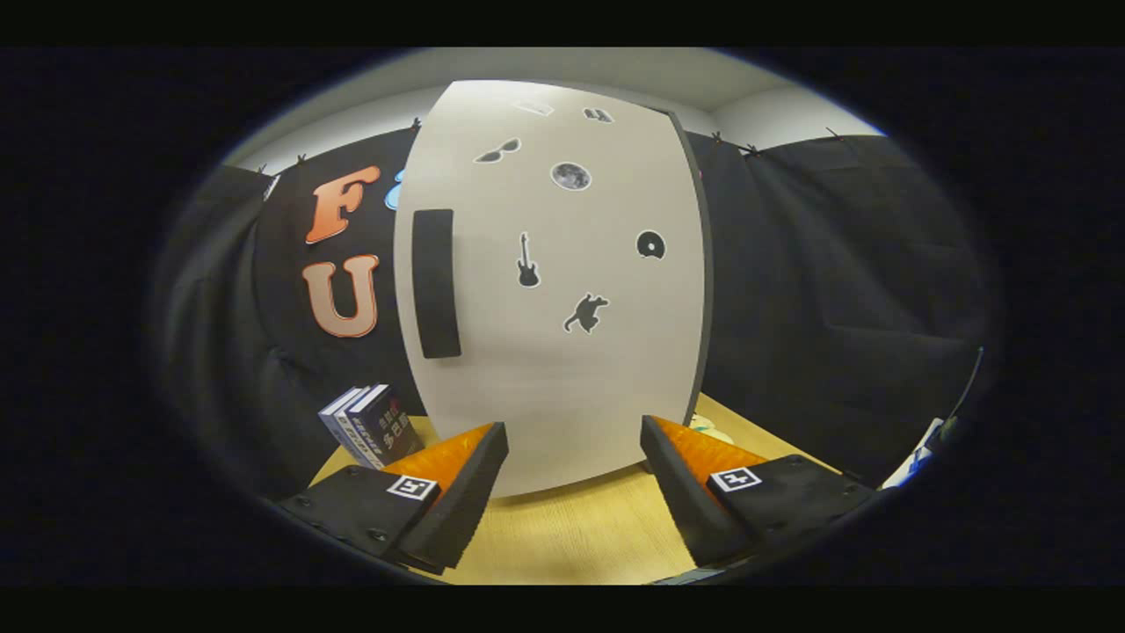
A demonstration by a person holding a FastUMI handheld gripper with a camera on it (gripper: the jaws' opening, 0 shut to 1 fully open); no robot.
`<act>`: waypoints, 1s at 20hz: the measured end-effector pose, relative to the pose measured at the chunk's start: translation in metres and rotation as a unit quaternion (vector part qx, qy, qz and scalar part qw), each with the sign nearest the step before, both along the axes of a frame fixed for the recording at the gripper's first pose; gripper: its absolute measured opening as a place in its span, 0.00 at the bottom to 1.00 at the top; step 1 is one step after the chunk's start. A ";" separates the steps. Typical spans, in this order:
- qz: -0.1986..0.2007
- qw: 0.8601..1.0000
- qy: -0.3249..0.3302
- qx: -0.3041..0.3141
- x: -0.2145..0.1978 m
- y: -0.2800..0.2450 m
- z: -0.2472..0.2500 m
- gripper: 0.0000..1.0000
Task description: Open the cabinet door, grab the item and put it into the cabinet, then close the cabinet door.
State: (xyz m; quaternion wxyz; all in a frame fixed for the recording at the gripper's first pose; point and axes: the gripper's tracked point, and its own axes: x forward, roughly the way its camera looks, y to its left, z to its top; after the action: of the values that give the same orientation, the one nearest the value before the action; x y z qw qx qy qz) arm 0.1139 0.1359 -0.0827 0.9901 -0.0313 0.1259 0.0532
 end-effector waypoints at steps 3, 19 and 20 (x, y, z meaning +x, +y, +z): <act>0.001 1.000 -0.013 -0.002 -0.011 0.000 0.012 0.97; -0.007 0.999 -0.048 0.003 -0.039 -0.017 0.035 0.97; -0.007 0.999 -0.048 0.005 -0.040 -0.017 0.035 0.97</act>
State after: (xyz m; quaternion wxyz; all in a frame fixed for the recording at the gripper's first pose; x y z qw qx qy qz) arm 0.0738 0.1186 -0.0478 0.9955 -0.0284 0.0784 0.0452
